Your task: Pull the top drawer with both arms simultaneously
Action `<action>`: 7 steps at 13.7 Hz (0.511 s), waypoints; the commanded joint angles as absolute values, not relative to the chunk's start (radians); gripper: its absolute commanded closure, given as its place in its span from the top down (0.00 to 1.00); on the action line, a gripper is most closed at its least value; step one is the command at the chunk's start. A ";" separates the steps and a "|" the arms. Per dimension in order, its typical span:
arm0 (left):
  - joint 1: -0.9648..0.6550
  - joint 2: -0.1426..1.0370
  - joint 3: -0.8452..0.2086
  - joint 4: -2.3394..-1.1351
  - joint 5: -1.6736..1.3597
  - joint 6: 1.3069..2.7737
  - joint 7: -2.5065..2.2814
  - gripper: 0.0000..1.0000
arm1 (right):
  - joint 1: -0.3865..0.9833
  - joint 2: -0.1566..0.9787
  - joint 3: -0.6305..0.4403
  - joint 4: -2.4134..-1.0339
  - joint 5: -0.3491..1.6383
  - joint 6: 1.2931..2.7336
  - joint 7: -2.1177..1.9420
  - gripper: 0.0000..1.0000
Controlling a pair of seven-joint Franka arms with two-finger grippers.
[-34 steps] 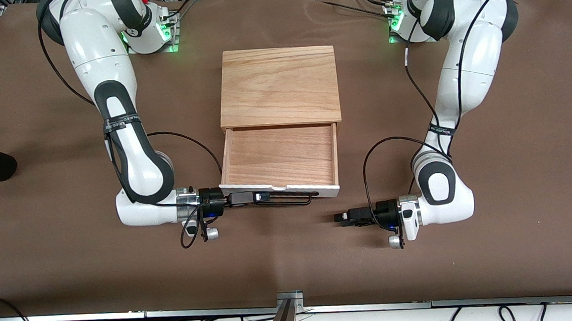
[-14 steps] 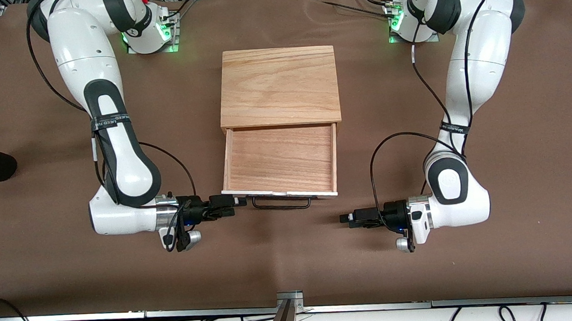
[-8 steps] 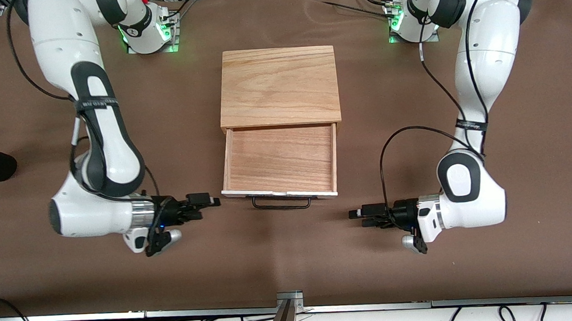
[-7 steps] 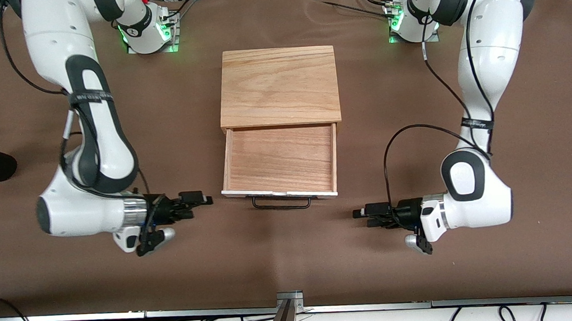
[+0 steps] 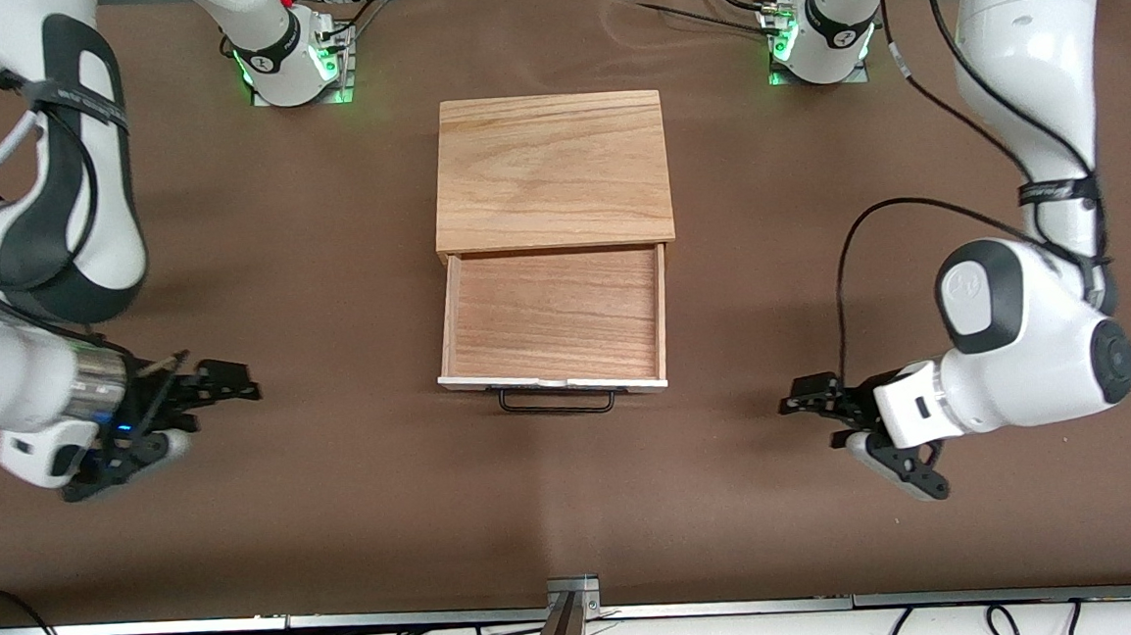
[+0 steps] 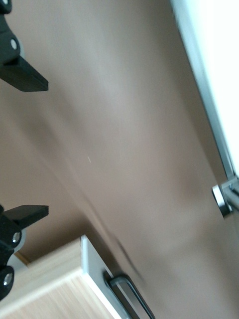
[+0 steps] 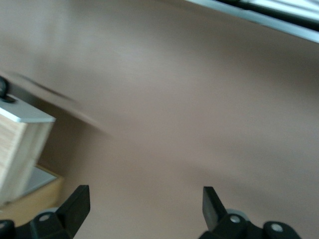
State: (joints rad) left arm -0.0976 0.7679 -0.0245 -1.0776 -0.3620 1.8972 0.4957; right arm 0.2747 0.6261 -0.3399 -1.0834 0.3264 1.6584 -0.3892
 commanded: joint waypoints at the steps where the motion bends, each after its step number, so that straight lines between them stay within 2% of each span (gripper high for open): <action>1: -0.097 0.654 -0.021 -1.144 -0.163 1.888 0.503 1.00 | 0.281 0.578 -0.357 -1.100 0.229 1.646 -0.396 1.00; 4: -0.075 0.603 -0.014 -1.144 -0.064 1.894 0.503 1.00 | 0.281 0.543 -0.360 -1.100 0.232 1.612 -0.380 1.00; 7: -0.066 0.497 0.031 -1.163 -0.055 1.887 0.503 1.00 | 0.282 0.519 -0.383 -1.101 0.230 1.589 -0.331 1.00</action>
State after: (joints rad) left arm -0.0759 0.6057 0.0181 -1.0860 -0.0885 1.8872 0.4968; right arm 0.2763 0.5552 -0.3742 -1.0842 0.2476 1.6139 -0.3634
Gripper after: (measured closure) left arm 0.000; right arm 0.000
